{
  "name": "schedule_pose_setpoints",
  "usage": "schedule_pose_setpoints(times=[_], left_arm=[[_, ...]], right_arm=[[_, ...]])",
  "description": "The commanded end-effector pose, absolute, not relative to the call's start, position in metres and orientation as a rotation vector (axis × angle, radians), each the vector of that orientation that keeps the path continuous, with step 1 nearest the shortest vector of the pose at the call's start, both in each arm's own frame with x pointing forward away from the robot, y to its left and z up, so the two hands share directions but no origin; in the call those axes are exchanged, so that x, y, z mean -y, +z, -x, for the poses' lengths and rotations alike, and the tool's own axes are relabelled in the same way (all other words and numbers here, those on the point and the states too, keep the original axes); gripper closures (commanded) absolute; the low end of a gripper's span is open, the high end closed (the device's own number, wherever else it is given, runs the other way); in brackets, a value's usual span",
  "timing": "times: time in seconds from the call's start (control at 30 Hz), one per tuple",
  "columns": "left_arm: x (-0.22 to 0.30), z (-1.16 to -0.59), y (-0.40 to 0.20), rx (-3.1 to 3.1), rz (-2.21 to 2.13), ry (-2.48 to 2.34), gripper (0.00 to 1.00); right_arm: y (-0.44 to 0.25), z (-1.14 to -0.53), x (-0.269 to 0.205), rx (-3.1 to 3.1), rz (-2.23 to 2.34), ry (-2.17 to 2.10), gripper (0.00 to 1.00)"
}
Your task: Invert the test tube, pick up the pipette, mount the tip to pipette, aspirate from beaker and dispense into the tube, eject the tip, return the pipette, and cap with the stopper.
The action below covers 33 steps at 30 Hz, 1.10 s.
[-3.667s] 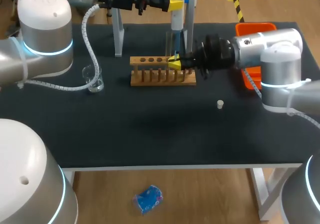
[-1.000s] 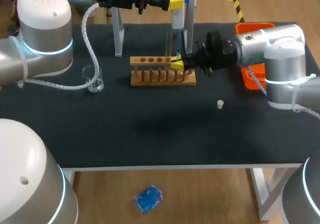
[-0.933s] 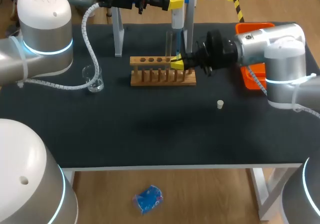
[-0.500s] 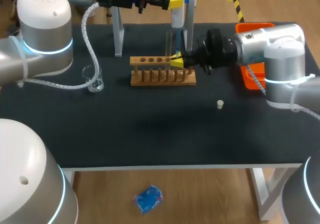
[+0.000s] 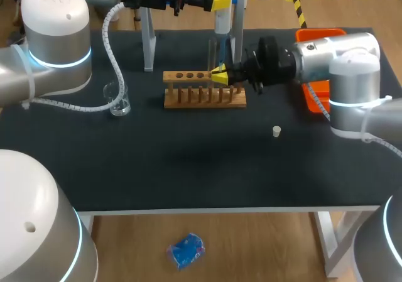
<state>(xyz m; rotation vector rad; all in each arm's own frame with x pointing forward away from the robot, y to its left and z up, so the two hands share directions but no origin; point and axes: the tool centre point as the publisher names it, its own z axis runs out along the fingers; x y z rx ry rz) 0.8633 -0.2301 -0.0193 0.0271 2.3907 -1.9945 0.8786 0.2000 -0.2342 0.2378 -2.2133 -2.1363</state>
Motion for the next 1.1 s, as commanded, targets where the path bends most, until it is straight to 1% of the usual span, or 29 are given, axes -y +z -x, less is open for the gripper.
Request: schedule_pose_setpoints(times=[0.03,0.37,0.4,0.43,0.47,1.03,1.07,1.1], left_arm=[[0.2293,-0.8631,-0.0242,-2.397,-0.028,-1.992,1.0],[0.2293,-0.8631,-0.0242,-2.397,-0.028,-1.992,1.0],[0.2293,-0.8631,-0.0242,-2.397,-0.028,-1.992,1.0],[0.2293,-0.8631,-0.0242,-2.397,-0.028,-1.992,1.0],[0.2293,-0.8631,-0.0242,-2.397,-0.028,-1.992,1.0],[0.2293,-0.8631,-0.0242,-2.397,-0.028,-1.992,1.0],[0.2293,-0.8631,-0.0242,-2.397,-0.028,-1.992,1.0],[0.2293,-0.8631,-0.0242,-2.397,-0.028,-1.992,1.0]], right_arm=[[-0.2264,-0.8779,-0.1983,2.213,-0.239,-2.142,1.0],[-0.226,-0.8778,-0.1975,2.21,-0.235,-2.143,1.0],[-0.2261,-0.8776,-0.1975,2.212,-0.231,-2.148,0.82],[-0.2261,-0.8778,-0.1973,2.206,-0.225,-2.152,0.23],[-0.2261,-0.8779,-0.1973,2.206,-0.225,-2.152,0.0],[-0.2252,-0.8795,-0.195,2.184,-0.274,-2.131,0.0],[-0.2251,-0.8799,-0.1947,2.182,-0.271,-2.132,0.37],[-0.2251,-0.8799,-0.1946,2.18,-0.268,-2.135,0.58]])
